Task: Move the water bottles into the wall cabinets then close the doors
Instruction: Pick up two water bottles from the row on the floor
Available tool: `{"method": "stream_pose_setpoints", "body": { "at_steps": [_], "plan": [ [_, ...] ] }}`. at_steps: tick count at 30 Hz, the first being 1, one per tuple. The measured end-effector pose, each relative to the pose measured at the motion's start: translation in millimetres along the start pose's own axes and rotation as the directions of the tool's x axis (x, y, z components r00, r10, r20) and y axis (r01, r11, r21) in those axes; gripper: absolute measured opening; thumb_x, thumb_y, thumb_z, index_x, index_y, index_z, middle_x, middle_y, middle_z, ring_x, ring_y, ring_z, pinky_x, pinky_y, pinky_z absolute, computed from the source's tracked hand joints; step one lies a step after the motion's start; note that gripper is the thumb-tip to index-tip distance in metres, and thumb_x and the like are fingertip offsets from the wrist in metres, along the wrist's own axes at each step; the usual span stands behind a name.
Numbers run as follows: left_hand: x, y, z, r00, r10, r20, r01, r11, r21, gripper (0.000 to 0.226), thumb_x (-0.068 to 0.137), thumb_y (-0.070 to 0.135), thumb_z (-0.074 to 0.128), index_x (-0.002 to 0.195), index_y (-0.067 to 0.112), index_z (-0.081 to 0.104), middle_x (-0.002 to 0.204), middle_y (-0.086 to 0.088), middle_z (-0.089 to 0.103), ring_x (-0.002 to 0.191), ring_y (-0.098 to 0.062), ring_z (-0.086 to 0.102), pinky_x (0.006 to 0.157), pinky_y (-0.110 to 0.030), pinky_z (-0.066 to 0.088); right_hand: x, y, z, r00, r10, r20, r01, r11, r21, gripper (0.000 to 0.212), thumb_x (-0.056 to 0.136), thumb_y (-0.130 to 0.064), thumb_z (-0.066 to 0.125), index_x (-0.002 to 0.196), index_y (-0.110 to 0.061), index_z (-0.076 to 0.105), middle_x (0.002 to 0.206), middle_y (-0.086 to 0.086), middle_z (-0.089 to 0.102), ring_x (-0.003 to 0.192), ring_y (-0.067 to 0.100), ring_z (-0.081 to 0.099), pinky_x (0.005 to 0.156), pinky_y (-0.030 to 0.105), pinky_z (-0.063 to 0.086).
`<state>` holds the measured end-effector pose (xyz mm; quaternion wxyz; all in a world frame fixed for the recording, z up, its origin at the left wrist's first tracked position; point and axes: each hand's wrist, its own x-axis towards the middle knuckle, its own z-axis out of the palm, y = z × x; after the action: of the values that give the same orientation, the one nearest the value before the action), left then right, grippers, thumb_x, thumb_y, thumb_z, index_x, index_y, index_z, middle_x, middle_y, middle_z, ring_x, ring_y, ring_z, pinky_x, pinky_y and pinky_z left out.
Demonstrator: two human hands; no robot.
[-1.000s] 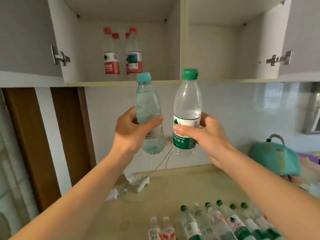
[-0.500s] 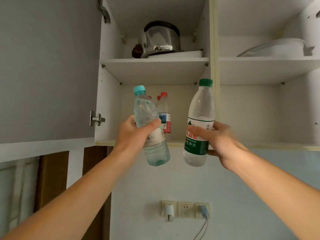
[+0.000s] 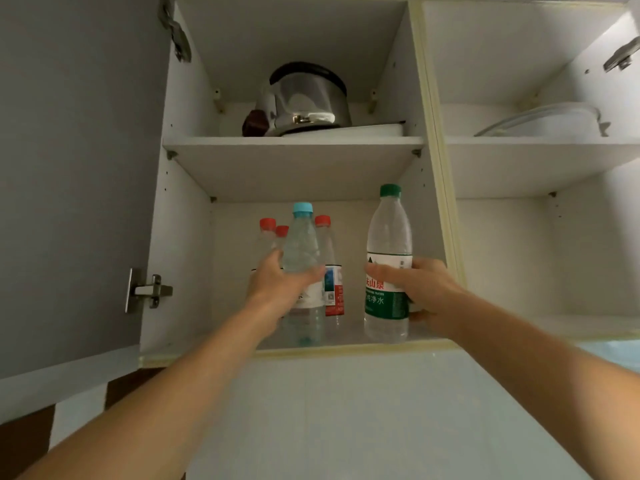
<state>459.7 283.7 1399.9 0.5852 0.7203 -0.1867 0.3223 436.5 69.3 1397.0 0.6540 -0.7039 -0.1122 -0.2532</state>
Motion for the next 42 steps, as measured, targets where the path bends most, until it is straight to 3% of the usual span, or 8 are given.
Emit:
{"method": "stream_pose_setpoints", "body": {
  "at_steps": [3, 7, 11, 17, 21, 35, 39, 42],
  "plan": [
    [7.8, -18.8, 2.4, 0.999, -0.019, 0.049, 0.020, 1.000, -0.021, 0.048, 0.083, 0.046, 0.080, 0.122, 0.027, 0.060, 0.107, 0.011, 0.072, 0.096, -0.009, 0.068, 0.079, -0.029, 0.052, 13.4, 10.8, 8.9, 1.000, -0.013, 0.001, 0.013, 1.000, -0.015, 0.032, 0.076, -0.030, 0.087, 0.099, -0.019, 0.068, 0.077, 0.001, 0.078, 0.066, 0.019, 0.076, 0.047, 0.031, 0.057],
    [19.4, -22.7, -2.8, 0.976, -0.037, 0.214, -0.017, 0.968, 0.249, 0.066, 0.083, 0.046, 0.080, 0.136, 0.032, 0.043, 0.116, 0.010, 0.065, 0.103, -0.012, 0.064, 0.093, -0.038, 0.054, 29.6, 18.1, 17.0, 0.999, -0.019, 0.033, 0.024, 0.990, -0.137, 0.036, 0.082, -0.037, 0.082, 0.106, -0.015, 0.068, 0.080, 0.001, 0.079, 0.068, 0.016, 0.077, 0.050, 0.026, 0.057],
    [23.0, -23.0, -8.2, 0.962, -0.083, 0.260, -0.042, 0.897, 0.441, 0.074, 0.080, 0.047, 0.082, 0.136, 0.028, 0.037, 0.112, 0.007, 0.064, 0.093, -0.011, 0.065, 0.066, -0.030, 0.056, 35.1, 31.1, 12.9, 0.989, -0.115, 0.097, 0.142, 0.928, -0.344, 0.032, 0.082, -0.027, 0.083, 0.109, -0.022, 0.064, 0.096, -0.001, 0.076, 0.082, 0.012, 0.075, 0.064, 0.022, 0.060],
    [30.3, -25.5, 0.5, 0.959, -0.085, 0.271, -0.053, 0.885, 0.463, 0.061, 0.081, 0.041, 0.083, 0.127, 0.022, 0.048, 0.115, 0.001, 0.066, 0.099, -0.018, 0.066, 0.075, -0.038, 0.062, 45.7, 34.9, 3.3, 0.988, -0.109, 0.111, 0.153, 0.798, -0.583, 0.067, 0.074, -0.028, 0.090, 0.129, -0.019, 0.052, 0.113, 0.000, 0.069, 0.098, 0.020, 0.071, 0.084, 0.038, 0.063],
    [37.0, -35.3, 10.5, 0.946, -0.015, 0.324, -0.122, 0.910, 0.397, 0.042, 0.085, 0.034, 0.080, 0.121, 0.029, 0.059, 0.106, 0.009, 0.070, 0.090, -0.005, 0.064, 0.069, -0.024, 0.052, 56.6, 41.5, 4.6, 0.992, -0.103, 0.075, 0.127, 0.802, -0.584, 0.070, 0.074, -0.027, 0.090, 0.129, -0.020, 0.048, 0.112, -0.002, 0.067, 0.096, 0.016, 0.069, 0.079, 0.034, 0.063],
    [42.1, -65.0, 44.3, 0.984, 0.017, 0.177, -0.072, 0.949, 0.307, 0.042, 0.092, 0.024, 0.073, 0.131, 0.017, 0.060, 0.126, -0.003, 0.069, 0.109, -0.016, 0.063, 0.088, -0.028, 0.045, 65.9, 60.8, 17.0, 0.993, -0.110, -0.043, 0.072, 0.847, -0.526, 0.064, 0.080, -0.026, 0.085, 0.134, -0.018, 0.053, 0.122, 0.003, 0.069, 0.105, 0.020, 0.068, 0.089, 0.038, 0.058],
    [34.4, -58.0, 41.8, 0.987, -0.012, 0.158, -0.056, 0.907, 0.417, 0.043, 0.093, 0.029, 0.073, 0.132, 0.014, 0.061, 0.126, -0.006, 0.069, 0.112, -0.023, 0.065, 0.092, -0.032, 0.049, 49.3, 48.9, 18.2, 0.994, -0.113, 0.008, 0.084, 0.684, -0.724, 0.060, 0.087, -0.032, 0.079, 0.134, -0.013, 0.047, 0.124, 0.008, 0.067, 0.107, 0.025, 0.067, 0.091, 0.040, 0.058],
    [21.1, -46.5, 33.9, 0.995, 0.015, 0.096, -0.064, 0.841, 0.538, 0.045, 0.094, 0.033, 0.071, 0.130, 0.009, 0.059, 0.121, -0.008, 0.069, 0.098, -0.022, 0.064, 0.075, -0.028, 0.047, 24.9, 36.2, 13.5, 0.986, -0.155, 0.054, 0.138, 0.601, -0.787, 0.060, 0.092, -0.036, 0.072, 0.138, -0.015, 0.040, 0.124, 0.010, 0.065, 0.103, 0.029, 0.066, 0.090, 0.046, 0.058]
  ]
}}
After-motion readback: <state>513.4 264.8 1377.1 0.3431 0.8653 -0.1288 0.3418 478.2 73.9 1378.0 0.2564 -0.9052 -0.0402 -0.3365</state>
